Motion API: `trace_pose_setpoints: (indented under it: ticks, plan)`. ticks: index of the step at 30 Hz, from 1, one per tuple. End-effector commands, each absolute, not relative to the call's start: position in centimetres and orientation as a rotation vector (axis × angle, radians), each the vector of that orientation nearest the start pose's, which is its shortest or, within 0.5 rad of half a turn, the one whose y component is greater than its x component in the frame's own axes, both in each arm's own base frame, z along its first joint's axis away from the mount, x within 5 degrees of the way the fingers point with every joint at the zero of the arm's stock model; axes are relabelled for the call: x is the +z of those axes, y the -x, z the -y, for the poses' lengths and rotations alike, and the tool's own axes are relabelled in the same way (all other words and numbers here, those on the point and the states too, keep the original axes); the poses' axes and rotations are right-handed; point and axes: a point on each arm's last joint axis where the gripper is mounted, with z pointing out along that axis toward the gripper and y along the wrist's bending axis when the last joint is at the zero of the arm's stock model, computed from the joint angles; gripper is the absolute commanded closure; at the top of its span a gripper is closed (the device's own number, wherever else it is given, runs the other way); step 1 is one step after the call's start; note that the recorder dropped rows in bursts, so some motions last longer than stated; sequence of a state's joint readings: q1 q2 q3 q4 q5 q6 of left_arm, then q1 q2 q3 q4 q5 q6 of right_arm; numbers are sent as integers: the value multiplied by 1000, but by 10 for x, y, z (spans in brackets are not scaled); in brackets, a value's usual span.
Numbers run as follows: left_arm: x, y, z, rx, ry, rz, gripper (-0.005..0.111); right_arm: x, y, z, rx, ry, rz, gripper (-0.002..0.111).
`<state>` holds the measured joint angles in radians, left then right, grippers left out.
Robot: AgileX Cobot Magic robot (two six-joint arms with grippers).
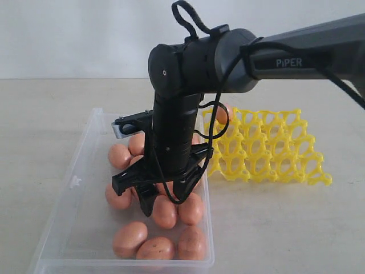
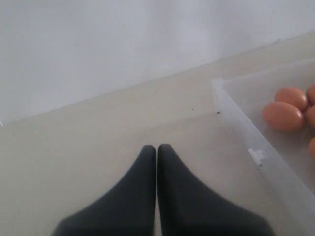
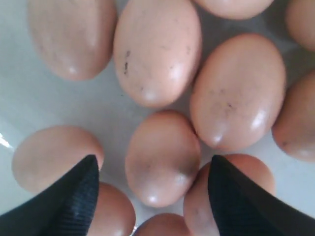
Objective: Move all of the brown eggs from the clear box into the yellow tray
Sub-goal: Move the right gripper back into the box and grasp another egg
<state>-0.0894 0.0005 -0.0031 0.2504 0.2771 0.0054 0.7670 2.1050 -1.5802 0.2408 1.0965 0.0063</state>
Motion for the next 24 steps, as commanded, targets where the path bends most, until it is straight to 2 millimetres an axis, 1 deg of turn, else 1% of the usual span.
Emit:
trace_pose_setpoints:
  ticks: [1,6,11,12,13,14,16,17,21,24]
  plan:
    - [186,-54,-2,185,-250,-1776,105,162,-292,-306,334,1017,-2977,47]
    - [186,-54,-2,185,-250,-1776,105,152,-292,-308,339,980,-3011,47]
    - [186,-54,-2,185,-250,-1776,105,146,-292,-308,334,978,-3034,47]
    - [186,-54,-2,185,-250,-1776,105,146,-292,-308,334,974,-3035,51]
    - [186,-54,-2,185,-250,-1776,105,146,-292,-309,339,971,-3034,58]
    - [186,-54,-2,185,-250,-1776,105,147,-292,-309,344,968,-3031,68]
    - [186,-54,-2,185,-250,-1776,105,147,-292,-309,346,967,-3032,92]
    - [186,-54,-2,185,-250,-1776,105,147,-292,-309,346,967,-3032,107]
    - [186,-54,-2,185,-250,-1776,105,148,-292,-310,369,934,-3031,109]
    - [186,-54,-2,185,-250,-1776,105,159,-293,-313,421,901,-2996,109]
